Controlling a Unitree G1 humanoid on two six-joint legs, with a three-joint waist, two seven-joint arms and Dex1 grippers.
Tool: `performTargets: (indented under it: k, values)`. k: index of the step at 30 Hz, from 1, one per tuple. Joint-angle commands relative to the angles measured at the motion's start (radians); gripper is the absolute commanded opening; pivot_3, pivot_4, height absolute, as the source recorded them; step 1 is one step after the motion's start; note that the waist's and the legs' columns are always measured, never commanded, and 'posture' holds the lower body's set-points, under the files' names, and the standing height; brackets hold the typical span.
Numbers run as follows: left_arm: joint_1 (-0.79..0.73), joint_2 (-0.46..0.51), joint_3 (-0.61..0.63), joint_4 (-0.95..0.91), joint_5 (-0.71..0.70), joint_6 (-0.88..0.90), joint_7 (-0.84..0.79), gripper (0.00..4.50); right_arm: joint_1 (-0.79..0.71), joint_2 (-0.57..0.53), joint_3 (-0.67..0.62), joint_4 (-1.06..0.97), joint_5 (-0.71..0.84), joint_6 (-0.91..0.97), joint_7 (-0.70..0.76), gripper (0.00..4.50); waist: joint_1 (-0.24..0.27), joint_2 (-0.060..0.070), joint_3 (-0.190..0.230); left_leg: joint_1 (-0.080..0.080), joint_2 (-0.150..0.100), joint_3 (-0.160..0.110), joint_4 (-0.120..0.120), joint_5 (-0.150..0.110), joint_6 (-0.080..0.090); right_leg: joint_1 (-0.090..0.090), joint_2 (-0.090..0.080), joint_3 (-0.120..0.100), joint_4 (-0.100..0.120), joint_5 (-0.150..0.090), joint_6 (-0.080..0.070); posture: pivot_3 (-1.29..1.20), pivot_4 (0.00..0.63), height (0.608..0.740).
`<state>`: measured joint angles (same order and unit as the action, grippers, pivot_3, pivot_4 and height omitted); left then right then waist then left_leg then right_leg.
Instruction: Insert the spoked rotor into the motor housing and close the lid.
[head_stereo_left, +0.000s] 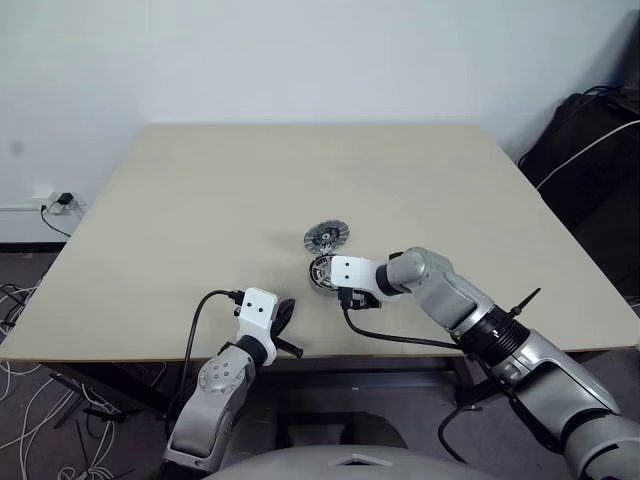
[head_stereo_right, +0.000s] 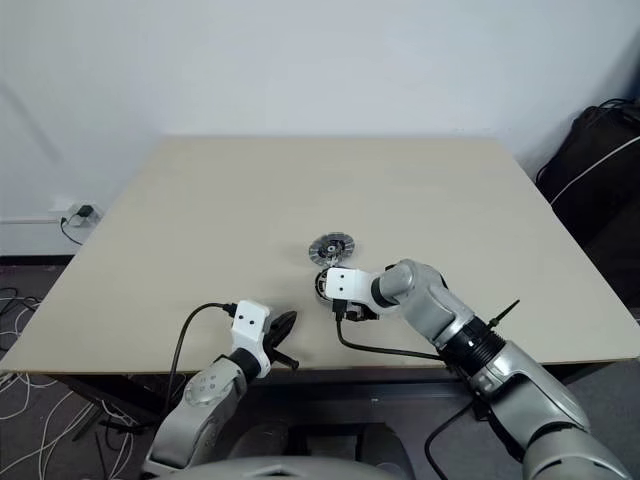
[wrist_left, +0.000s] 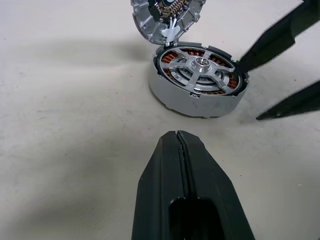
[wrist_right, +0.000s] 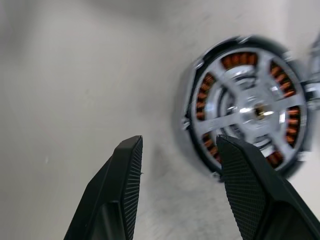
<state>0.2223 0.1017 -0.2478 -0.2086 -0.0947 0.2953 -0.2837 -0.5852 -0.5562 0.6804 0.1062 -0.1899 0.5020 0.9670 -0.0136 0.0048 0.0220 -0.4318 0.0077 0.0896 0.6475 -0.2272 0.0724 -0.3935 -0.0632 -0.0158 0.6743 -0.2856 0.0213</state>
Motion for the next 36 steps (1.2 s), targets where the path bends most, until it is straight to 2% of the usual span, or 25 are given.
performTargets:
  k: [1, 13, 16, 21, 22, 30, 36]
  values:
    - [-0.002, -0.01, 0.0, -0.023, -0.002, -0.028, 0.007, 0.0, -0.047, 0.008, -0.011, 0.023, -0.033, -0.038, 0.021, 2.51, 0.0, 0.0, 0.0, 0.0, 0.0, 0.0, 0.0, 0.0, 0.0, 0.0, 0.0, 0.0, 0.0, 0.0, 0.0, 0.0, 0.0, 0.74]
    - [0.009, -0.022, -0.001, -0.02, -0.001, -0.041, 0.018, 0.0, -0.077, 0.045, 0.003, 0.12, -0.105, -0.097, 0.075, 2.51, 0.0, 0.0, 0.0, 0.0, 0.0, 0.0, 0.0, 0.0, 0.0, 0.0, 0.0, 0.0, 0.0, 0.001, -0.001, 0.0, 0.0, 0.74]
    - [0.011, -0.025, -0.001, -0.018, -0.001, -0.046, 0.022, 0.0, -0.078, 0.051, 0.002, 0.137, -0.117, -0.108, 0.082, 1.91, 0.0, 0.0, 0.0, 0.0, 0.0, 0.0, 0.0, 0.0, 0.0, 0.0, 0.0, 0.0, 0.001, 0.001, -0.002, 0.0, 0.0, 0.74]
    - [0.013, -0.029, 0.001, -0.015, -0.002, -0.049, 0.025, 0.0, -0.076, 0.059, -0.008, 0.151, -0.136, -0.119, 0.084, 0.31, -0.001, -0.001, -0.003, 0.001, 0.0, 0.0, 0.0, 0.0, 0.0, 0.0, 0.0, 0.0, 0.001, 0.001, -0.002, 0.0, 0.0, 0.74]
    - [0.013, -0.03, 0.001, -0.015, -0.003, -0.049, 0.025, 0.0, -0.076, 0.06, -0.01, 0.152, -0.138, -0.12, 0.083, 0.14, 0.0, -0.001, -0.003, 0.001, 0.0, 0.0, 0.0, 0.0, 0.0, 0.0, 0.0, 0.0, 0.001, 0.001, -0.002, 0.0, 0.0, 0.74]
    - [0.007, -0.034, 0.001, -0.007, -0.004, -0.051, 0.025, 0.0, -0.058, 0.062, -0.03, 0.138, -0.137, -0.105, 0.074, 0.12, 0.0, 0.0, -0.004, 0.001, 0.0, 0.0, 0.002, 0.0, 0.0, 0.0, -0.001, -0.001, 0.002, 0.002, -0.003, 0.0, 0.0, 0.74]
    - [0.003, -0.039, -0.002, 0.0, -0.005, -0.053, 0.023, 0.0, 0.012, 0.069, -0.113, 0.056, -0.096, -0.008, 0.035, 0.12, 0.002, -0.001, -0.005, 0.001, 0.0, 0.0, 0.002, 0.0, 0.0, 0.0, -0.001, -0.001, 0.002, 0.002, -0.003, 0.0, 0.0, 0.74]
